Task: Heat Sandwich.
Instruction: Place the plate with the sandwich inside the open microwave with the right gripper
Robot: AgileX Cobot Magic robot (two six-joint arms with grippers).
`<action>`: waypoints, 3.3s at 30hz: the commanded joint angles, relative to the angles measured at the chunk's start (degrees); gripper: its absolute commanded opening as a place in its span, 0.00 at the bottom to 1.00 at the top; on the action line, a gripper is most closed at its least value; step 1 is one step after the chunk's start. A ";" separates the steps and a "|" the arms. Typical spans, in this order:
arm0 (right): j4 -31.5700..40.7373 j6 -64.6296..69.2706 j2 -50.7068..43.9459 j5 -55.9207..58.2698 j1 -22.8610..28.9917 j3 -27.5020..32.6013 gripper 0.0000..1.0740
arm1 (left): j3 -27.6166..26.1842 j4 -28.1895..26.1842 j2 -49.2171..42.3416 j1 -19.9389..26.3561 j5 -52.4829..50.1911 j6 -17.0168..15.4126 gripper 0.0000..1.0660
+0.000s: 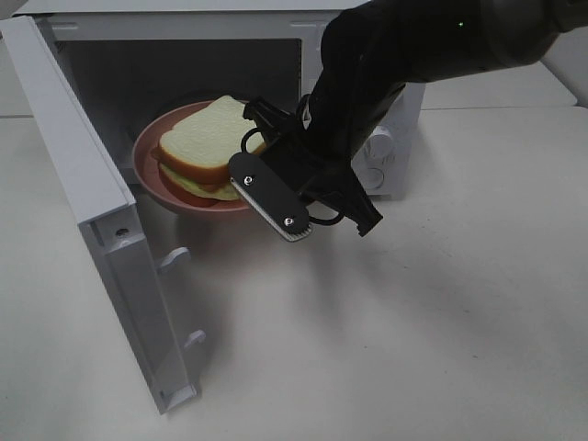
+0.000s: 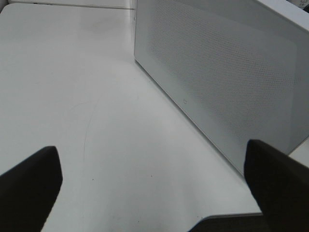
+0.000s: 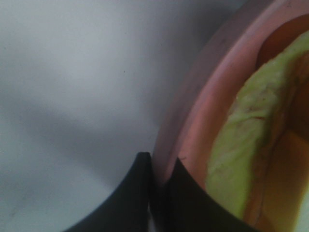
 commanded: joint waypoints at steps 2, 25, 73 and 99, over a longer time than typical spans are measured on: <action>0.29 1.26 1.43 -0.17 0.17 -3.21 0.00 | 0.11 -0.57 -0.92 -0.17 -0.80 0.11 0.91; -2.23 8.37 14.50 6.82 0.80 -24.47 0.01 | 0.11 -0.57 -0.92 -0.17 -0.80 0.11 0.91; -6.07 22.23 33.63 15.13 -0.52 -55.46 0.00 | 0.11 -0.57 -0.92 -0.17 -0.80 0.11 0.91; -4.24 25.84 30.88 11.69 -0.52 -48.87 0.64 | 0.11 -0.57 -0.92 -0.17 -0.80 0.11 0.91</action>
